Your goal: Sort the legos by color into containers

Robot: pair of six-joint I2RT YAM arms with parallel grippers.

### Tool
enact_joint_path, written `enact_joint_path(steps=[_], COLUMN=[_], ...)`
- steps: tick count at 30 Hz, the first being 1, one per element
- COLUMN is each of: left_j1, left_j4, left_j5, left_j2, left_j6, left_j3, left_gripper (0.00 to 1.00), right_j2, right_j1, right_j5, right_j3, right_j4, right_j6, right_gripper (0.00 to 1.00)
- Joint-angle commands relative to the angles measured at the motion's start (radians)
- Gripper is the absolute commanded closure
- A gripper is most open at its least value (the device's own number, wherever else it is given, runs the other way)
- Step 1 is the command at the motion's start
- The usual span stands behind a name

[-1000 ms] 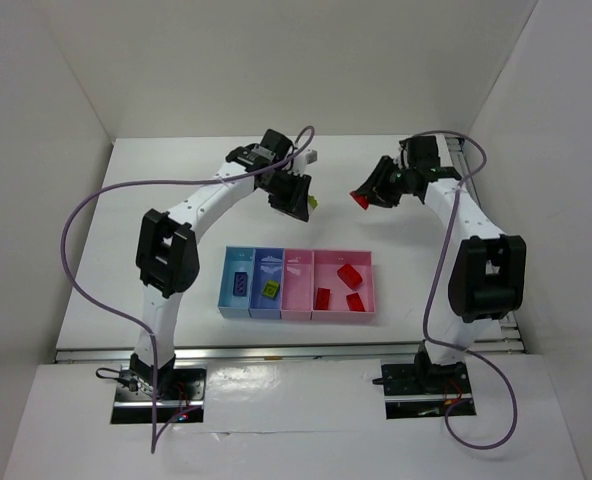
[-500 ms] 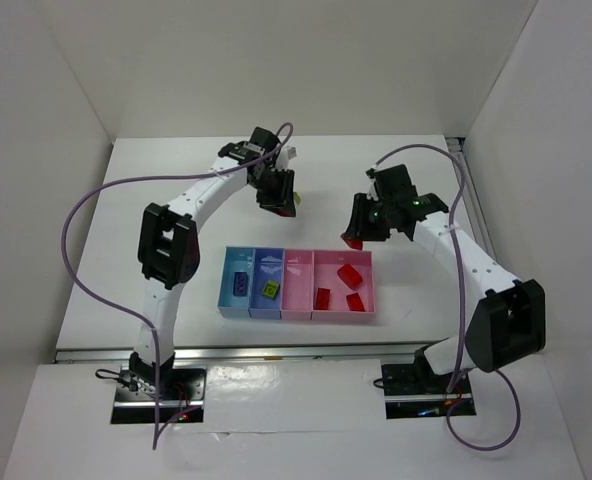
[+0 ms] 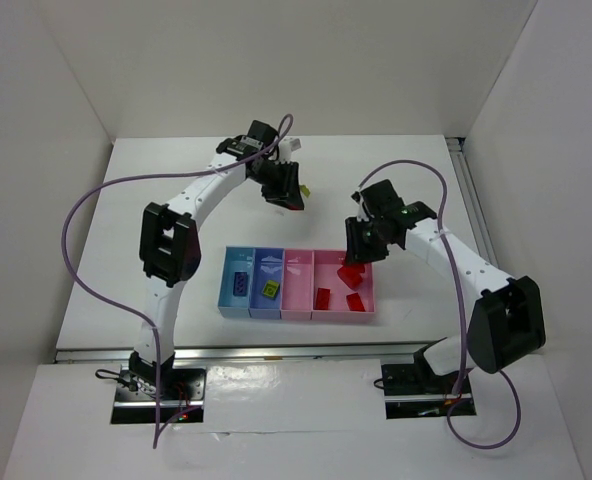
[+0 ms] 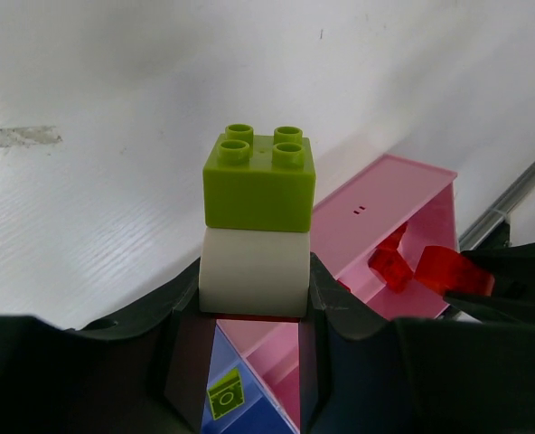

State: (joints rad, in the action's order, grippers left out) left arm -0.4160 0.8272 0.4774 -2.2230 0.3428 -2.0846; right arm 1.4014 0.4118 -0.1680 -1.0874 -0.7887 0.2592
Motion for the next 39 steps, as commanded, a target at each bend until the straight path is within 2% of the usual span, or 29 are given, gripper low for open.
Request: enact_joint_path(steps=[1, 2, 3, 5, 6, 9, 13, 16, 19, 21, 23, 25, 26, 34, 39], left_j1=[0.006, 0.006, 0.006, 0.006, 0.006, 0.006, 0.006, 0.006, 0.006, 0.006, 0.006, -0.004, -0.015, -0.043, -0.043], left_j4=[-0.022, -0.022, -0.022, -0.022, -0.022, -0.022, -0.022, -0.022, -0.022, -0.033, -0.033, -0.017, -0.017, 0.001, 0.001], left_j5=[0.058, 0.058, 0.058, 0.058, 0.058, 0.072, 0.11, 0.119, 0.162, 0.171, 0.171, 0.171, 0.171, 0.171, 0.162], left_j2=[-0.01, -0.01, -0.01, -0.01, -0.01, -0.001, 0.011, 0.034, 0.069, 0.088, 0.097, 0.097, 0.097, 0.106, 0.115], left_j6=[-0.002, -0.002, -0.002, -0.002, -0.002, -0.014, -0.048, -0.074, -0.102, -0.113, -0.123, -0.134, -0.134, -0.156, -0.165], left_j3=[-0.031, -0.031, -0.031, -0.031, -0.031, -0.022, -0.011, 0.007, 0.033, 0.046, 0.055, 0.044, 0.044, 0.044, 0.044], left_gripper=[1.0, 1.0, 1.0, 1.0, 1.0, 1.0, 1.0, 1.0, 1.0, 1.0, 1.0, 1.0, 1.0, 1.0, 1.0], right_j2=[-0.018, -0.018, -0.009, 0.002, 0.002, 0.002, 0.066, 0.151, 0.198, 0.269, 0.313, 0.352, 0.372, 0.462, 0.499], right_j1=[0.012, 0.012, 0.025, 0.05, 0.064, 0.064, 0.003, -0.094, -0.151, -0.176, -0.176, -0.176, -0.176, -0.206, -0.215], right_j5=[0.009, 0.009, 0.009, 0.021, 0.021, 0.044, 0.032, -0.157, -0.41, -0.566, -0.62, -0.683, -0.699, -0.743, -0.723], right_j3=[-0.005, -0.005, -0.014, -0.025, -0.025, -0.081, -0.21, -0.307, -0.328, -0.342, -0.373, -0.373, -0.373, -0.376, -0.439], right_j4=[-0.011, -0.011, -0.011, -0.02, -0.03, -0.04, -0.03, 0.009, 0.159, 0.274, 0.327, 0.458, 0.542, 0.719, 0.635], right_j6=[-0.026, -0.026, -0.017, -0.017, -0.017, -0.026, -0.012, 0.043, 0.168, 0.265, 0.322, 0.432, 0.466, 0.689, 0.65], right_gripper=[0.69, 0.64, 0.35, 0.22, 0.19, 0.19, 0.3, 0.31, 0.31, 0.27, 0.23, 0.19, 0.15, 0.15, 0.16])
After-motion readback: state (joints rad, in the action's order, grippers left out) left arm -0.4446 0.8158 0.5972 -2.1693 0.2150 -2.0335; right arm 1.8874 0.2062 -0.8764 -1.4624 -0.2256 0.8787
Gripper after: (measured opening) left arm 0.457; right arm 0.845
